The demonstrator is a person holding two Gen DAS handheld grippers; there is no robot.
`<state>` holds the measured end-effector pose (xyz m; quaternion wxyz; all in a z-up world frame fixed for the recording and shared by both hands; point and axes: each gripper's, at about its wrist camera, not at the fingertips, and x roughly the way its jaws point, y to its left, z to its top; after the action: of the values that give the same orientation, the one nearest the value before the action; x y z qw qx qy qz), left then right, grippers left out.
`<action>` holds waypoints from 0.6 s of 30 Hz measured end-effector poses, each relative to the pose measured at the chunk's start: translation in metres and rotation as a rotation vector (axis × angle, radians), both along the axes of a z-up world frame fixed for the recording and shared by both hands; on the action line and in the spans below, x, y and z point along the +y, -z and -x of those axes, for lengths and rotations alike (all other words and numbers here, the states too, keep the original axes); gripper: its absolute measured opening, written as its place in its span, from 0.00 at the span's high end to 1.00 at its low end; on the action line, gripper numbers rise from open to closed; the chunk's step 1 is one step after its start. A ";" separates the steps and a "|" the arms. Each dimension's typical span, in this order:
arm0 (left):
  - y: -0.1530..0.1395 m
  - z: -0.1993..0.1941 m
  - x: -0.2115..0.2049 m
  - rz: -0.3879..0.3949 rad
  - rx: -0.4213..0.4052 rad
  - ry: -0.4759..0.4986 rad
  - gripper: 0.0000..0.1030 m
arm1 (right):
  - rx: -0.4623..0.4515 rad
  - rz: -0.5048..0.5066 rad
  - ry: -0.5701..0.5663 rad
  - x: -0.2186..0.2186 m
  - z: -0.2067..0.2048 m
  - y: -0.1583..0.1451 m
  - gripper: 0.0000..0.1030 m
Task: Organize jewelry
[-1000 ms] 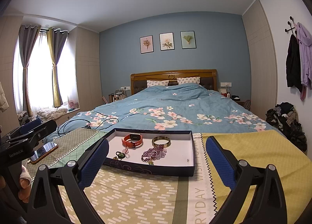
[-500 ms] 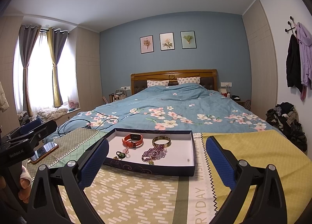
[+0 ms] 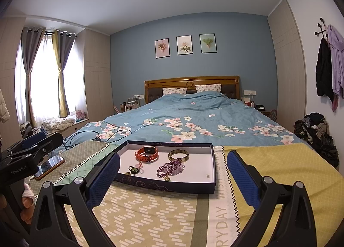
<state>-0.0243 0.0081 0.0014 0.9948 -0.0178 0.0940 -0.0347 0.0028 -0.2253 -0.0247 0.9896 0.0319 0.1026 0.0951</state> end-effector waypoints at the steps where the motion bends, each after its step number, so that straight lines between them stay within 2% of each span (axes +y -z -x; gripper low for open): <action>1: 0.001 0.000 0.000 -0.001 0.001 0.000 0.05 | 0.001 0.000 0.000 0.000 0.000 0.000 0.07; 18: 0.007 0.001 0.001 0.008 0.007 -0.007 0.05 | 0.002 -0.004 -0.001 -0.001 0.000 0.002 0.07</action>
<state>-0.0256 0.0096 -0.0059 0.9945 -0.0222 0.0974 -0.0313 0.0031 -0.2263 -0.0267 0.9894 0.0337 0.1036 0.0956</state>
